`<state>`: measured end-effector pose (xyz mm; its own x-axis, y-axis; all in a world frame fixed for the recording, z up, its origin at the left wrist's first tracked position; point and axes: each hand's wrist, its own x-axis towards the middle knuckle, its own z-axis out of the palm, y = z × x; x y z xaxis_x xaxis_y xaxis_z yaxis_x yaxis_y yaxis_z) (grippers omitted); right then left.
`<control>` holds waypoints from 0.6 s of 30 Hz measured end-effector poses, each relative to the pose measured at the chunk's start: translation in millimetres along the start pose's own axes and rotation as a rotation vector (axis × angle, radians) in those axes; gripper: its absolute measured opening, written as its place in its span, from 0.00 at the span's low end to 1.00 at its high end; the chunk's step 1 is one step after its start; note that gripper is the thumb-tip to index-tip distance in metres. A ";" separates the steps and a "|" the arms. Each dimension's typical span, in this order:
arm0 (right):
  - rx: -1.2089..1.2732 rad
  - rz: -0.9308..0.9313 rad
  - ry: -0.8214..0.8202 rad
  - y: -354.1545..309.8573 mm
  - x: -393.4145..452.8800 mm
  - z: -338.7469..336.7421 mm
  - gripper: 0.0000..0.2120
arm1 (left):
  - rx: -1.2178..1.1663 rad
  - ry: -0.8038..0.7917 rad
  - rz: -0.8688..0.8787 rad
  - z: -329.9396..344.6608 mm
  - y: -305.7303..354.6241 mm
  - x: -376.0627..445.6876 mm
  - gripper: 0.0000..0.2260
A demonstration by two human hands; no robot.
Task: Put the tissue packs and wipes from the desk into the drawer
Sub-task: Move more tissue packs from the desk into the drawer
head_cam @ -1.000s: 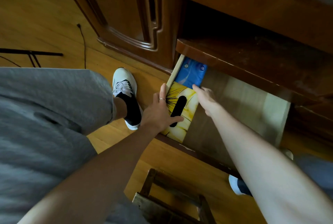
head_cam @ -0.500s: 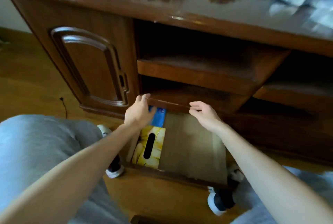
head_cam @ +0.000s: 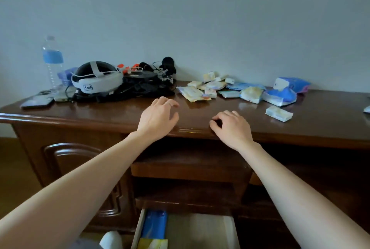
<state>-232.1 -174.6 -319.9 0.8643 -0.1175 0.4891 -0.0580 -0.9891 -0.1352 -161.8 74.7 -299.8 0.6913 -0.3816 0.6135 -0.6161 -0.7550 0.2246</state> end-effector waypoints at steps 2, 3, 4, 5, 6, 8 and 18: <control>-0.034 -0.026 0.034 3.9 9.4 0.3 0.16 | -0.026 -0.067 -0.008 16.1 4.5 24.8 0.16; -0.038 -0.038 0.045 7.2 14.1 -0.5 0.15 | -0.029 -0.108 -0.009 25.5 7.0 37.5 0.17; -0.030 -0.049 0.053 11.2 19.3 -1.3 0.14 | -0.022 -0.149 -0.006 35.6 9.4 50.6 0.18; -0.015 -0.053 0.052 15.9 25.3 -2.1 0.13 | -0.008 -0.183 -0.002 45.6 11.6 64.0 0.20; 0.008 -0.050 0.041 20.4 32.2 -2.2 0.14 | 0.003 -0.208 0.001 55.2 13.5 77.3 0.21; 0.065 -0.021 0.004 29.3 48.3 -0.4 0.16 | 0.019 -0.239 0.011 73.1 16.4 101.5 0.24; 0.079 0.164 -0.124 67.1 192.1 62.0 0.24 | 0.074 -0.336 -0.033 133.7 -4.0 144.9 0.20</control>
<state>-39.0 -258.1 -288.4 0.9014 -0.2601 0.3463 -0.1681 -0.9470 -0.2737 -8.7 -48.9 -313.0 0.8038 -0.5011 0.3205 -0.5707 -0.8018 0.1776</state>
